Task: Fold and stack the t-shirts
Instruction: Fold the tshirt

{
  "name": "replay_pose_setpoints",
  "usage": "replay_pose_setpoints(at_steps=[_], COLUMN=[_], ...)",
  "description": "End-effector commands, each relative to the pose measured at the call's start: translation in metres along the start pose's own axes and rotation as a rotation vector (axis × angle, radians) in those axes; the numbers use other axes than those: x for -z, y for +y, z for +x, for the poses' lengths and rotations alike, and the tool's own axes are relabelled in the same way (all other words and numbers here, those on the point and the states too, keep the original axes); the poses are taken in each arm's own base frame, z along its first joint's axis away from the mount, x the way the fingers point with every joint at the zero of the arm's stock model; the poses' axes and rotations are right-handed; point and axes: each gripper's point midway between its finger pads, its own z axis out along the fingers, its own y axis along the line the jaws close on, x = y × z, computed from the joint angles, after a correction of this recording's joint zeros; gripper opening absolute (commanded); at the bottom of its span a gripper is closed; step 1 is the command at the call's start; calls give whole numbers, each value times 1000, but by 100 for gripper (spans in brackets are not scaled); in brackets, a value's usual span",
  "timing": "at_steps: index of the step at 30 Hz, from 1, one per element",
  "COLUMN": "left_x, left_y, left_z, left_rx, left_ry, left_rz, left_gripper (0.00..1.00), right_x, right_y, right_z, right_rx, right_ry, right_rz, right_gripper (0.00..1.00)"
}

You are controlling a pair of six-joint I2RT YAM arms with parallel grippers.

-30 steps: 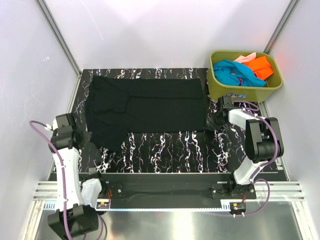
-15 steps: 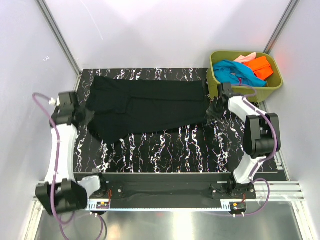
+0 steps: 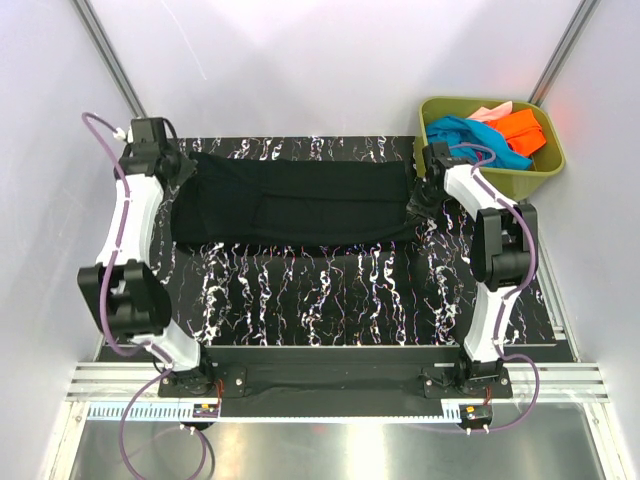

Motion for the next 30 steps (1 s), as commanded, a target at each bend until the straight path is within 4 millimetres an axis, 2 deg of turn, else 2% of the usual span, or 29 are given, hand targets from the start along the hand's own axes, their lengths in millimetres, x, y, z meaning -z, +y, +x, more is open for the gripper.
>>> replay_pose_setpoints(at_steps=[1, 12, 15, 19, 21, 23, 28, 30], left_x=[2, -32, -38, -48, -57, -65, -75, -81], left_y=[-41, -50, -47, -50, -48, -46, -36, -33], left_z=[-41, -55, -63, -71, -68, -65, -57, -59], left_rx=[-22, -83, -76, -73, -68, -66, -69, -76], left_ry=[-105, -127, -141, -153, -131, -115, -94, -85], left_rz=[123, 133, 154, 194, 195, 191, 174, 182], left_gripper=[0, 0, 0, 0, 0, 0, 0, 0], right_x=[11, 7, 14, 23, 17, 4, -21, -22], right_y=[14, 32, 32, 35, 40, 34, 35, 35], right_z=[-44, -15, -17, -33, -36, -34, -35, -39], right_rx=[57, -27, -73, -96, -98, -123, -40, -28], right_ry=[-136, -193, -251, -328, -317, -276, -246, -240], right_rz=[-21, -112, -132, -141, -156, -131, -125, -107], right_gripper=[4, 3, 2, 2, 2, 1, 1, 1])
